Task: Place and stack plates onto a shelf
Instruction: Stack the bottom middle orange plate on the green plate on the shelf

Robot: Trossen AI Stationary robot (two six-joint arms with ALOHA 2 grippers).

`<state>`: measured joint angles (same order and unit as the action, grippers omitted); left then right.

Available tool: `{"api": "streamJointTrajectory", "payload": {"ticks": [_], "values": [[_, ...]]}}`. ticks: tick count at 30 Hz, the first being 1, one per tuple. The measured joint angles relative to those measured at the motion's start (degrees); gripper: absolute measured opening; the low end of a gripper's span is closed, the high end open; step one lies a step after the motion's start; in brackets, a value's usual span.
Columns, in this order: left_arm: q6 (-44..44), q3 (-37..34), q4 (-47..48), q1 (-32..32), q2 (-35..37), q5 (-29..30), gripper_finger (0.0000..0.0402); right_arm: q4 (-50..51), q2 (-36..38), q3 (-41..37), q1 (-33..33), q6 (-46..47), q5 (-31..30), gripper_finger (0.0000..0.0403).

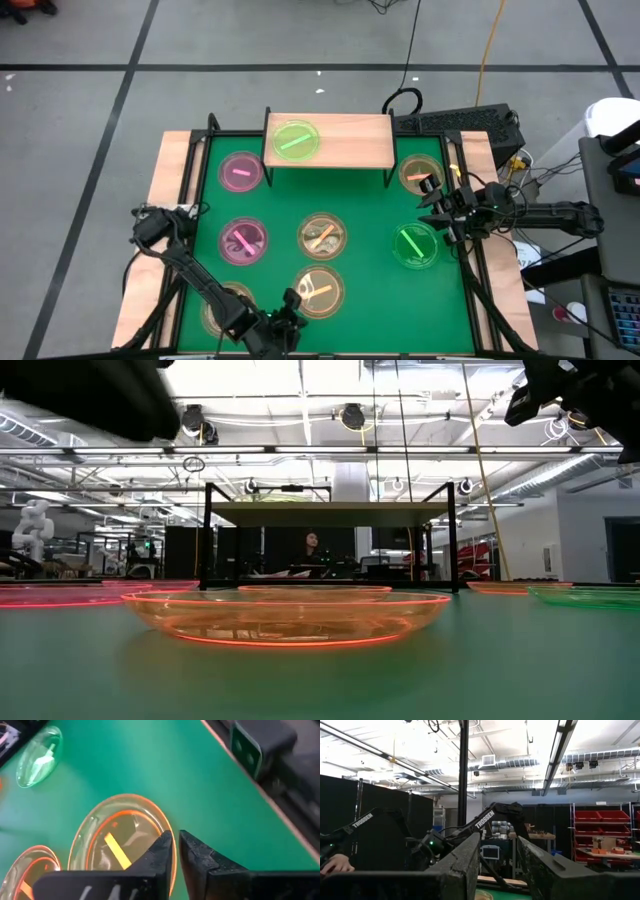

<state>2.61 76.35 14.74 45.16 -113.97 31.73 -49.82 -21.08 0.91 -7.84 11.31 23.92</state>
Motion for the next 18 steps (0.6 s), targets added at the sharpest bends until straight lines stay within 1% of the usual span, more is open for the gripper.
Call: {"api": "streamJointTrajectory", "payload": {"ticks": [2,5,13,18], "values": [[0.62,0.01,-1.22,-0.35,0.02,-0.06,0.0059,-0.03,0.0,0.02,0.0,0.0,-0.02,0.0114],[-0.97,0.01,-1.17,-0.55,0.02,-0.17,0.007,-0.02,0.0,0.0,0.0,0.0,-0.02,0.0114],[-2.03,0.01,-0.87,-0.92,-0.15,-0.37,0.0072,0.0,0.0,0.02,0.02,0.0,0.0,0.0114],[-1.46,-0.02,-1.55,-0.47,-2.81,-0.61,0.0072,0.0,0.0,0.02,0.01,0.0,-0.02,0.0114]]}}
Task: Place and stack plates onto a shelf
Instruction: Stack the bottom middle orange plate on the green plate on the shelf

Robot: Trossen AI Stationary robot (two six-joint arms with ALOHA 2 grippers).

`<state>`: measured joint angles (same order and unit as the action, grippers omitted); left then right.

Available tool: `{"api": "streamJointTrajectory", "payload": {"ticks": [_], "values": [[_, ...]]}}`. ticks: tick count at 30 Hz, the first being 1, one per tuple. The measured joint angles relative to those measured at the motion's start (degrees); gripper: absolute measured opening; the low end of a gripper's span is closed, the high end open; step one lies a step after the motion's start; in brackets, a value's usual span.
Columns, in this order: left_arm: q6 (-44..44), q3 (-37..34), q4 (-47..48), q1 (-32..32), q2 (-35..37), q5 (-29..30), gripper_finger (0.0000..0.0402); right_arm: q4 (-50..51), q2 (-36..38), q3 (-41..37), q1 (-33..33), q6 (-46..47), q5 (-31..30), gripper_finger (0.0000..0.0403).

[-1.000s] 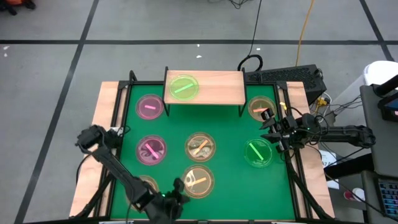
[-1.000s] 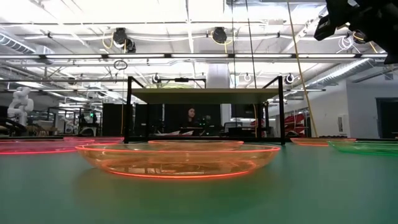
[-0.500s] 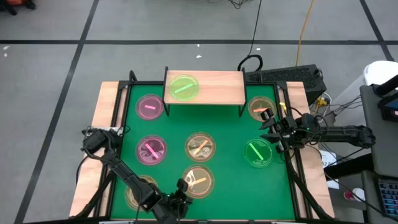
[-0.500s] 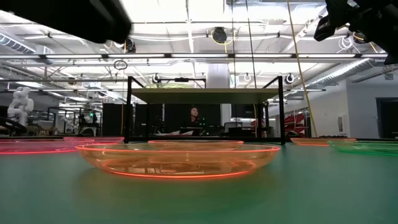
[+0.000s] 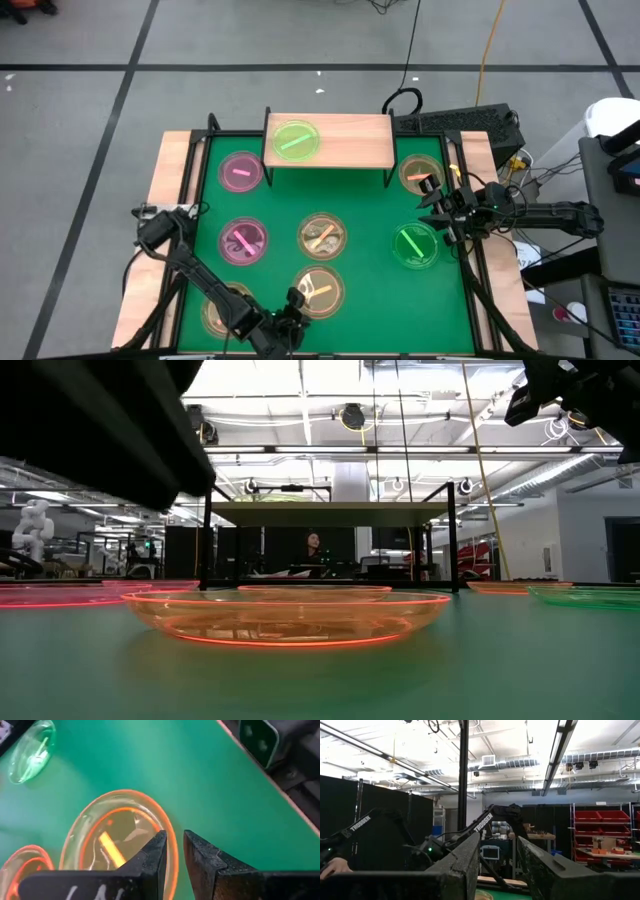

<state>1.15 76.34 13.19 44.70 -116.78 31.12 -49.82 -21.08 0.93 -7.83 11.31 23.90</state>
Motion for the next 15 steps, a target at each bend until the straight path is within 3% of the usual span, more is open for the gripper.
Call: {"api": "streamJointTrajectory", "payload": {"ticks": [15], "values": [[0.75,0.04,0.2,-0.97,-3.18,2.29,0.0072,0.37,0.0,-0.01,-0.01,0.0,0.02,0.0114]]}}
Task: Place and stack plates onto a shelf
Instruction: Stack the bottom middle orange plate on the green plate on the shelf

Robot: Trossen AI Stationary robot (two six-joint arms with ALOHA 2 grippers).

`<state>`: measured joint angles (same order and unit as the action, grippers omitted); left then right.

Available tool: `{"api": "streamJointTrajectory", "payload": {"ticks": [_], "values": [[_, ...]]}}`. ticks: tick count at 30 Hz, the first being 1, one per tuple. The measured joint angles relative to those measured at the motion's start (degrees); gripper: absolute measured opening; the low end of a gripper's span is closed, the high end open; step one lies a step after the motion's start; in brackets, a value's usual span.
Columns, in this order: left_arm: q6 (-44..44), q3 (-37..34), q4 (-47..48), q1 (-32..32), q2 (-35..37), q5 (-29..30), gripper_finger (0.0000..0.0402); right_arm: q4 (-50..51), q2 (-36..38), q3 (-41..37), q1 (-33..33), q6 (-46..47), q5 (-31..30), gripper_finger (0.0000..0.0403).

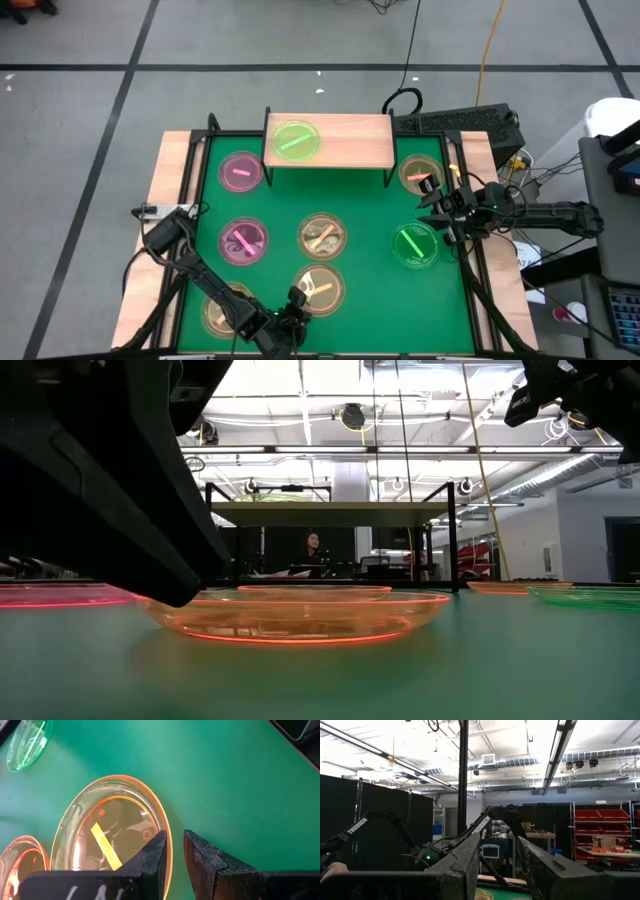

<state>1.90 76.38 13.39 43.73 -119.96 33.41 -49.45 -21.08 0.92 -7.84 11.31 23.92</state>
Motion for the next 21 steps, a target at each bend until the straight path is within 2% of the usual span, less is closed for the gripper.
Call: {"api": "streamJointTrajectory", "payload": {"ticks": [18,21], "values": [[3.5,0.02,1.5,-2.29,-1.6,-1.96,0.0072,0.07,-0.06,0.01,0.0,0.0,0.0,0.0114],[2.36,0.02,1.51,-2.37,-1.6,-2.02,0.0059,0.07,-0.07,0.01,0.01,0.0,0.0,0.0114]]}}
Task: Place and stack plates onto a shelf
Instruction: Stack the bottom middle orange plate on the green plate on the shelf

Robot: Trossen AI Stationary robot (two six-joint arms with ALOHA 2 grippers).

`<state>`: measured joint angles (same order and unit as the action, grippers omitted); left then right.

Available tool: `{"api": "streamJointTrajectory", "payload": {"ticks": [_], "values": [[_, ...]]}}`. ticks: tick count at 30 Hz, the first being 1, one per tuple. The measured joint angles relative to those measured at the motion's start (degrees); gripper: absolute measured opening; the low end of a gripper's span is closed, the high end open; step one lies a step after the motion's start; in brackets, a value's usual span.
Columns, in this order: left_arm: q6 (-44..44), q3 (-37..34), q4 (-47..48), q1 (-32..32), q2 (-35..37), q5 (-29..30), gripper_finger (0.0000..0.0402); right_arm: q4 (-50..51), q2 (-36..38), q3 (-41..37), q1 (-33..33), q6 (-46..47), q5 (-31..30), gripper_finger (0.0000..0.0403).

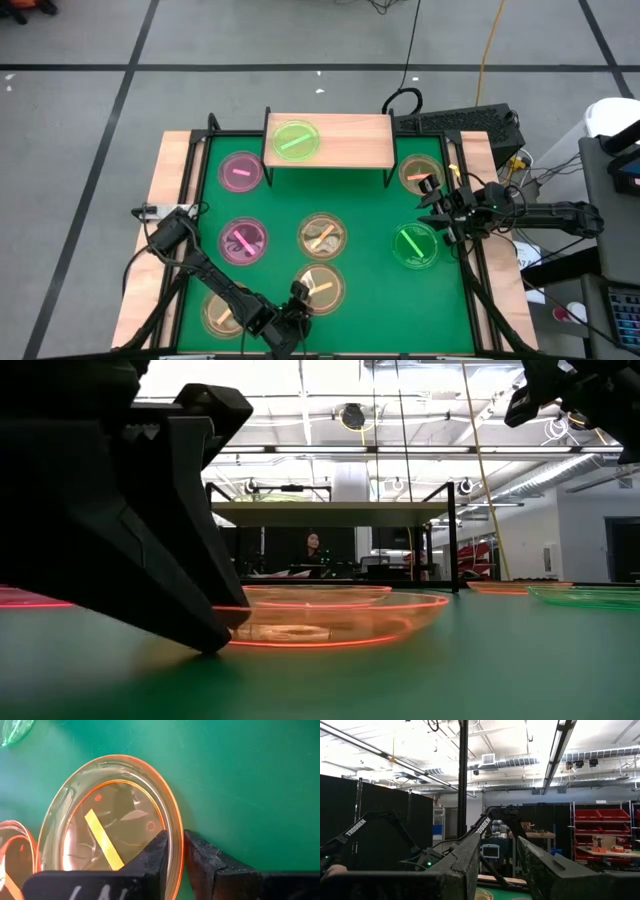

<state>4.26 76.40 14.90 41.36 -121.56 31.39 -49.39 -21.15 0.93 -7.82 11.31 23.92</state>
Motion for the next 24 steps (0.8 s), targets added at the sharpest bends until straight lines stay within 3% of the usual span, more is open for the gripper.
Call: {"api": "streamJointTrajectory", "payload": {"ticks": [4,13,17,24], "values": [[-2.56,-0.02,-1.34,0.22,0.0,0.24,0.0011,0.02,0.0,0.0,0.01,0.0,0.0,0.0114],[-6.88,-0.04,-4.07,1.79,4.32,8.59,0.0004,0.0,0.0,0.0,0.01,0.0,-0.02,0.0114],[-11.01,-0.04,-3.99,2.14,8.39,15.58,0.0003,-0.02,0.0,0.0,0.01,0.0,0.0,0.0114],[-20.05,-0.02,4.1,-2.4,18.5,22.99,0.0003,0.02,-0.02,-0.02,-0.01,0.0,0.0,0.0114]]}}
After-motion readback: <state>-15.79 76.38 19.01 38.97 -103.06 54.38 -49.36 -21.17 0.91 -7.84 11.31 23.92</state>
